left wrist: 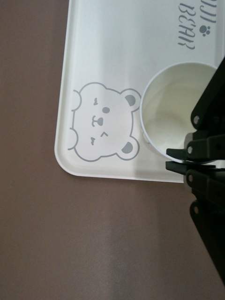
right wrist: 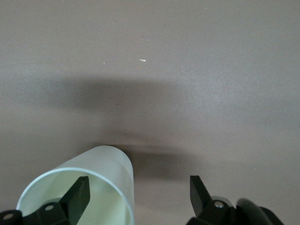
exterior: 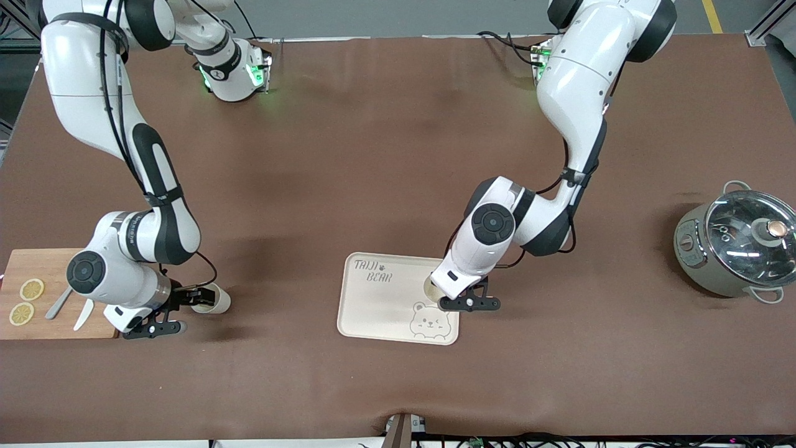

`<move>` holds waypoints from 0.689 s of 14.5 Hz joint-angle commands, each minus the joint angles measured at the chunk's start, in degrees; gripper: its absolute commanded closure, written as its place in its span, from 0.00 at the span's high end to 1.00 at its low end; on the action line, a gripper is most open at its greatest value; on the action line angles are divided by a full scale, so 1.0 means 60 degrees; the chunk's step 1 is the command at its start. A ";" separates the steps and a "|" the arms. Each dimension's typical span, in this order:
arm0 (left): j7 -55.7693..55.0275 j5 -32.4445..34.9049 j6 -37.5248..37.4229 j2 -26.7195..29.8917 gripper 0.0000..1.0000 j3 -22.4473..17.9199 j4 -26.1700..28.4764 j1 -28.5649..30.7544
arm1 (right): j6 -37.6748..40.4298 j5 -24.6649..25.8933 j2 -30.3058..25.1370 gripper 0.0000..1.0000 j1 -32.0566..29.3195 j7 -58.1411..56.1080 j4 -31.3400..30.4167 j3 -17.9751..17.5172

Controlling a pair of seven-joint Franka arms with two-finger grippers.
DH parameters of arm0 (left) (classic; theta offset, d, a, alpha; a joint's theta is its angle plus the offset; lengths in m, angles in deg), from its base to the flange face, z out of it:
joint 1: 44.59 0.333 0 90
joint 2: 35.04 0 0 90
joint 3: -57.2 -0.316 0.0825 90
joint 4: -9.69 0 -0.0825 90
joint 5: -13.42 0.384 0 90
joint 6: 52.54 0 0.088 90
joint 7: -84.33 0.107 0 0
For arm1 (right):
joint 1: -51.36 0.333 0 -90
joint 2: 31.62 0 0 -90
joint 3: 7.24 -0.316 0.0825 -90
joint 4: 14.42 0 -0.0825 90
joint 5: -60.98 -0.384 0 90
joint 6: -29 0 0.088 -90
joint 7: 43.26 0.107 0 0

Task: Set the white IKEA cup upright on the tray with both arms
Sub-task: 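Lower the cup onto the tray while the right gripper grasps the other cup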

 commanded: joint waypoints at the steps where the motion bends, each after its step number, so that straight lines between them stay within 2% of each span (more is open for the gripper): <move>1: 0.0006 0.0022 0.0037 -0.0164 0.00 -0.0087 -0.0274 -0.0114 | -0.0017 -0.0179 0.0188 0.66 -0.0021 -0.0188 0.0203 -0.0059; 5: -0.0067 0.0036 0.0037 -0.0193 0.00 -0.0086 -0.0260 -0.0231 | -0.0017 -0.0164 0.0188 0.47 -0.0021 -0.0188 0.0203 -0.0060; 8: -0.0067 0.0036 0.0037 -0.0223 0.00 -0.0086 -0.0245 -0.0275 | -0.0017 -0.0164 0.0202 0.26 -0.0021 -0.0188 0.0203 -0.0060; 10: -0.0053 0.0036 0.0037 -0.0223 0.00 -0.0086 -0.0230 -0.0275 | -0.0017 -0.0164 0.0202 0.16 -0.0021 -0.0188 0.0203 -0.0060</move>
